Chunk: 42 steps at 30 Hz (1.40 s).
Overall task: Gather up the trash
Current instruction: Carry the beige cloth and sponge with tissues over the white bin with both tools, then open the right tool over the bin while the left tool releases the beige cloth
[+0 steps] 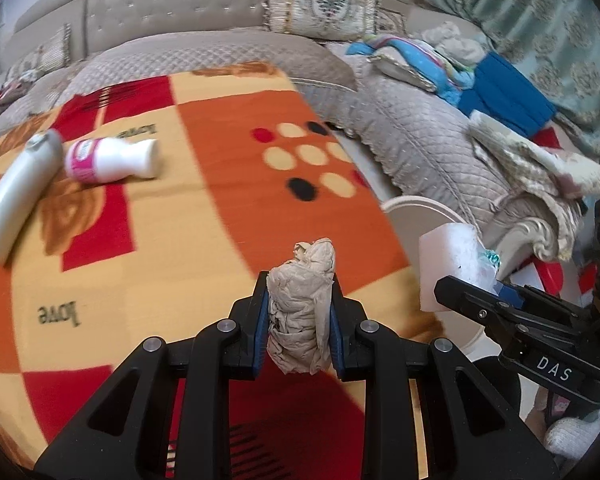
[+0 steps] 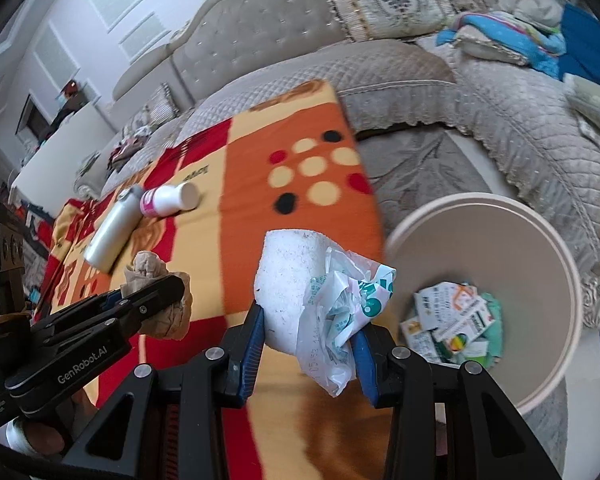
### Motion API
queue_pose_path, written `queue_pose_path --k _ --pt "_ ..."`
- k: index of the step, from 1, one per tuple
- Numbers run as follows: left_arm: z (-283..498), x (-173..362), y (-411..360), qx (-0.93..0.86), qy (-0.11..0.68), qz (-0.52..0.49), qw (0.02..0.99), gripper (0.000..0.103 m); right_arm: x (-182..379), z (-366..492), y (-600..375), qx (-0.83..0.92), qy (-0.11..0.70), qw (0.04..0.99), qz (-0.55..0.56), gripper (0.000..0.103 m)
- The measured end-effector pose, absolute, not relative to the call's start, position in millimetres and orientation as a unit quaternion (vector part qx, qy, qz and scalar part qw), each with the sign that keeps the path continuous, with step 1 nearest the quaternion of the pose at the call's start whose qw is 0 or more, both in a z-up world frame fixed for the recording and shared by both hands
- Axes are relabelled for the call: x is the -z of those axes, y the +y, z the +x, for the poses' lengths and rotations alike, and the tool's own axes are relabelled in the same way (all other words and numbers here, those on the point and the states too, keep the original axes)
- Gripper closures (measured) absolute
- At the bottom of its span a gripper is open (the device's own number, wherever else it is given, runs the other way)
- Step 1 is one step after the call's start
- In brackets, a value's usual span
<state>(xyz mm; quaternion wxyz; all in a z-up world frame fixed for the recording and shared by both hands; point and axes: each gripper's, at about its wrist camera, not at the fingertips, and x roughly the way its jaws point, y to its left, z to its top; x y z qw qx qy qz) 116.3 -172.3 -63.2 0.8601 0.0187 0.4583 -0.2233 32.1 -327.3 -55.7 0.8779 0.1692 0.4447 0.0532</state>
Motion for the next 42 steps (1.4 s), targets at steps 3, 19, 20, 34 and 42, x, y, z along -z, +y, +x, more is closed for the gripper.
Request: queue_pose_path --k 3,19,20,34,42 --pt "113.0 63.3 -195.4 0.241 0.459 0.029 0.855 0.08 55.1 25.5 -344.0 -0.04 0.442 0.879 0.175 0.064" --pt "102.9 72.0 -291.3 0.309 0.463 0.066 0.828 0.08 69.0 -8.4 -429.3 0.037 0.448 0.872 0.193 0.064" --pt "102.9 73.4 -295.7 0.311 0.464 0.067 0.827 0.08 70.0 -9.6 -432.2 0.04 0.448 0.872 0.194 0.064" --pt "103.1 97.2 -332.3 0.322 0.49 0.084 0.806 0.08 82.2 -19.4 -458.0 0.075 0.452 0.869 0.188 0.063" --pt "106.3 100.5 -337.1 0.323 0.493 0.087 0.803 0.08 89.5 -17.4 -463.7 0.084 0.459 0.865 0.187 0.063"
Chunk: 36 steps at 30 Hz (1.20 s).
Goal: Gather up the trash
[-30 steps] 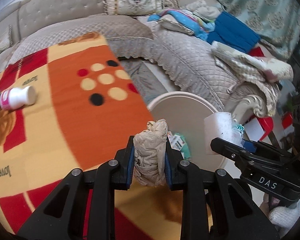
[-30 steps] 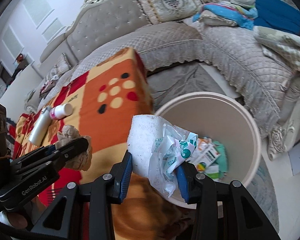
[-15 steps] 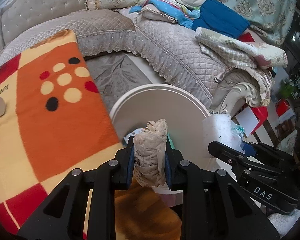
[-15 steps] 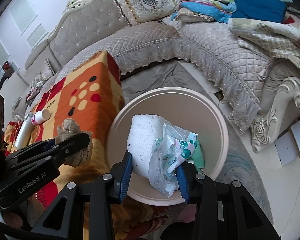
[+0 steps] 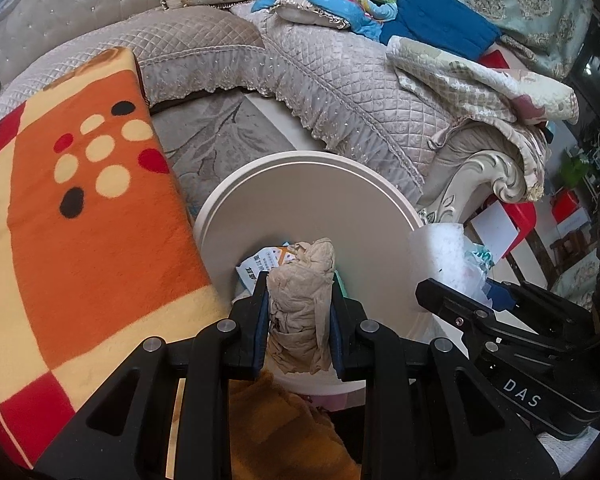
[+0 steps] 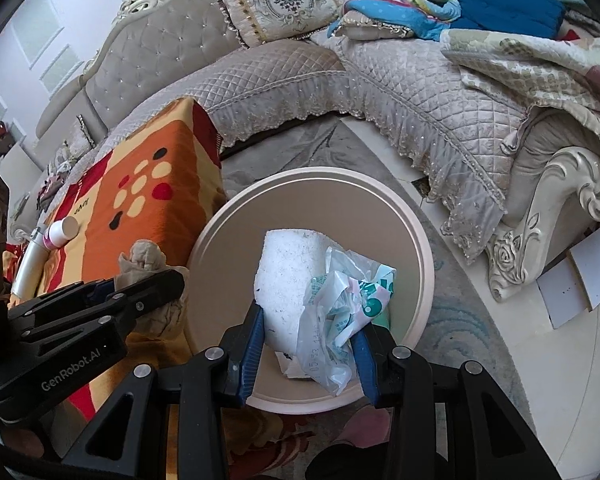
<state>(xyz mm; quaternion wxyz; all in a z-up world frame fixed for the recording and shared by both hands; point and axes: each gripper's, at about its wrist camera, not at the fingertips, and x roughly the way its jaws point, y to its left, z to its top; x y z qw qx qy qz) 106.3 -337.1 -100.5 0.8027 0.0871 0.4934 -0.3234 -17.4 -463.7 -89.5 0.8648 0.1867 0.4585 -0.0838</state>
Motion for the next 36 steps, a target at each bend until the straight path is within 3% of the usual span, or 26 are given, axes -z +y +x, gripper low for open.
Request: queue_pose_path --k 17,20,22,24,26,32,36 --pt "114.9 111.2 -338.6 0.316 0.512 0.082 0.795 0.079 105.6 -11.2 -471.9 0.09 0.475 0.852 0.199 0.063" --pt "115.5 111.5 -338.8 0.317 0.512 0.08 0.794 0.073 108.3 -9.2 -473.5 0.091 0.48 0.849 0.201 0.063" --pt "114.9 111.3 -338.8 0.318 0.511 0.078 0.795 0.069 110.7 -7.6 -475.4 0.093 0.483 0.846 0.205 0.057" --pt "115.3 111.5 -337.2 0.318 0.51 0.073 0.796 0.055 113.0 -6.0 -476.5 0.095 0.486 0.844 0.207 0.056" --pt "116.6 111.8 -335.4 0.321 0.513 0.061 0.794 0.05 114.9 -4.9 -477.5 0.093 0.488 0.841 0.212 0.055" --pt "120.4 111.8 -333.3 0.315 0.518 0.051 0.793 0.05 118.6 -5.5 -481.5 0.094 0.491 0.835 0.228 0.051" --pt "120.5 111.9 -330.3 0.314 0.519 0.048 0.794 0.05 118.4 -6.6 -483.4 0.094 0.49 0.834 0.235 0.041"
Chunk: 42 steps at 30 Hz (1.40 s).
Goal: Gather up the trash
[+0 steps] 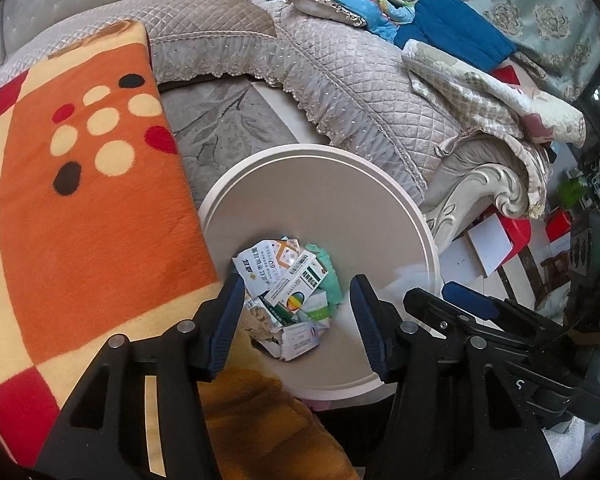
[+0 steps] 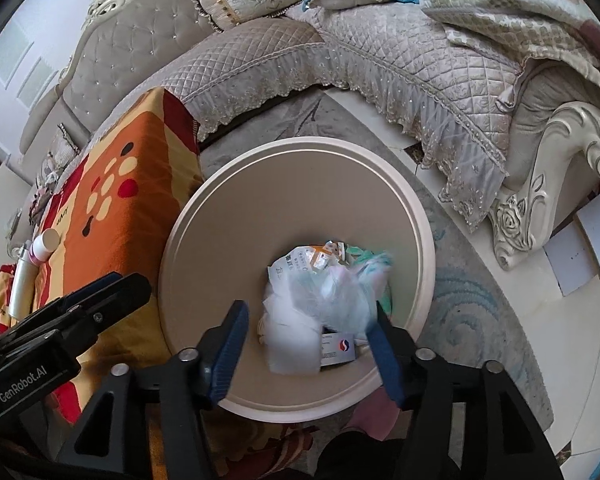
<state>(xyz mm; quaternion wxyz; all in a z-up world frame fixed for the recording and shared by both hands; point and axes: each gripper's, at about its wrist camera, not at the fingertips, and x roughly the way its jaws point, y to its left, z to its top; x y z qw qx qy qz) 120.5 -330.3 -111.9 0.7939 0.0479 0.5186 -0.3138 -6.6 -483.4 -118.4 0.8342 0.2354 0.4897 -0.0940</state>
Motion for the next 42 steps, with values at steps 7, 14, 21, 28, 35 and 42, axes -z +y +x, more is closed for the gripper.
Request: queue_pose_path --k 7,14,21,28,35,42 --pt "116.5 106.3 -326.2 0.314 0.511 0.047 0.799 0.05 115.3 -6.8 -481.3 0.087 0.486 0.836 0.241 0.04" --pt "113.2 100.3 -321.6 0.303 0.498 0.05 0.811 0.05 113.1 -10.3 -478.1 0.09 0.485 0.837 0.236 0.039" --pt "109.9 90.7 -307.5 0.268 0.477 0.059 0.835 0.05 105.8 -13.3 -468.8 0.1 0.481 0.844 0.216 0.038" --pt "106.0 81.7 -297.4 0.286 0.478 0.046 0.829 0.05 91.6 -18.4 -454.8 0.095 0.467 0.855 0.205 0.035" --pt "99.6 70.5 -285.8 0.288 0.47 0.039 0.834 0.05 73.2 -24.7 -444.6 0.095 0.448 0.869 0.189 0.034" --pt "91.6 60.2 -268.6 0.291 0.447 0.035 0.845 0.05 60.7 -34.9 -436.6 0.085 0.423 0.883 0.184 0.032"
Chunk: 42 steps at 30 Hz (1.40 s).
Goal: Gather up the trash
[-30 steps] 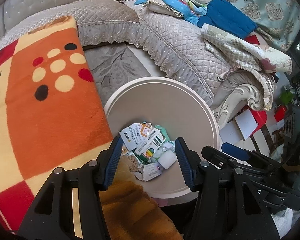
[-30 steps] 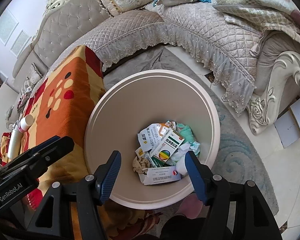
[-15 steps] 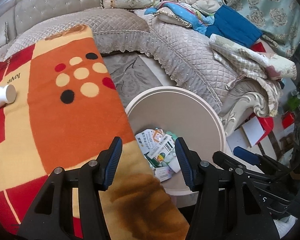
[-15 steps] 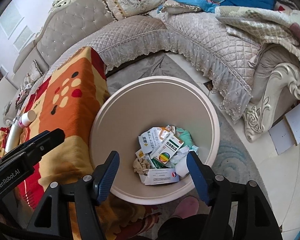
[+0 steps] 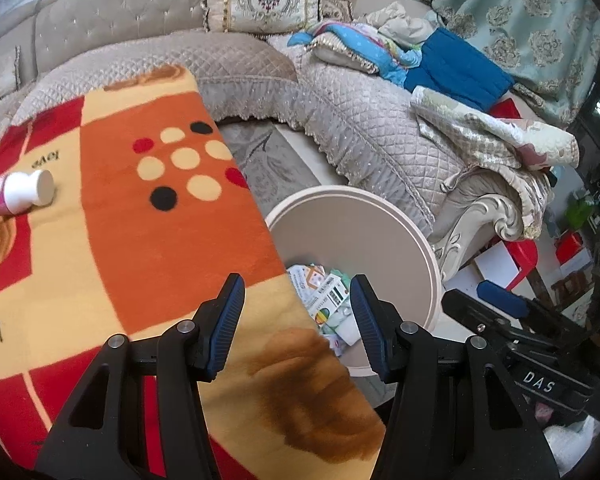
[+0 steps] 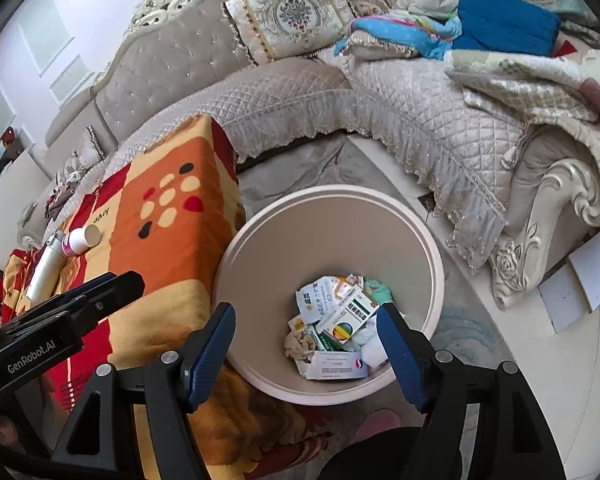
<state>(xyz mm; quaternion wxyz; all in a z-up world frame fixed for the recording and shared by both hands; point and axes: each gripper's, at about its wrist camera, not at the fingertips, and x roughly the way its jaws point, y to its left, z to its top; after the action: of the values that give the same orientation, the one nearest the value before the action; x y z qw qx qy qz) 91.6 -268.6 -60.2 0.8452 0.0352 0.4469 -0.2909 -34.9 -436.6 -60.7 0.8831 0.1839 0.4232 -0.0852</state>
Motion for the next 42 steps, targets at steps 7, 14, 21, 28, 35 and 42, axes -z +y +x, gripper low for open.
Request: queue_pose_path --k 7,14,21,28,35,42 --pt "78.7 42.6 -251.5 0.286 0.408 0.024 0.867 0.05 36.4 -50.6 -418.6 0.127 0.381 0.906 0.131 0.032" --pt "55.4 15.0 -232.5 0.285 0.345 0.021 0.894 0.05 10.1 -67.2 -404.7 0.156 0.331 0.923 0.115 0.032" --pt "38.4 -1.5 -212.2 0.283 0.304 0.016 0.909 0.033 -8.3 -81.1 -387.3 0.171 0.287 0.937 0.105 0.027" --pt "29.0 -4.2 -195.5 0.279 0.282 0.004 0.918 0.032 -16.5 -94.5 -370.5 0.17 0.261 0.946 0.091 0.021" --pt "17.7 -10.6 -185.3 0.275 0.254 0.007 0.927 0.032 -23.4 -104.4 -363.2 0.173 0.244 0.95 0.094 0.016" --pt "9.0 -17.0 -183.0 0.271 0.228 0.017 0.935 0.032 -31.4 -110.2 -353.6 0.174 0.227 0.955 0.078 0.015"
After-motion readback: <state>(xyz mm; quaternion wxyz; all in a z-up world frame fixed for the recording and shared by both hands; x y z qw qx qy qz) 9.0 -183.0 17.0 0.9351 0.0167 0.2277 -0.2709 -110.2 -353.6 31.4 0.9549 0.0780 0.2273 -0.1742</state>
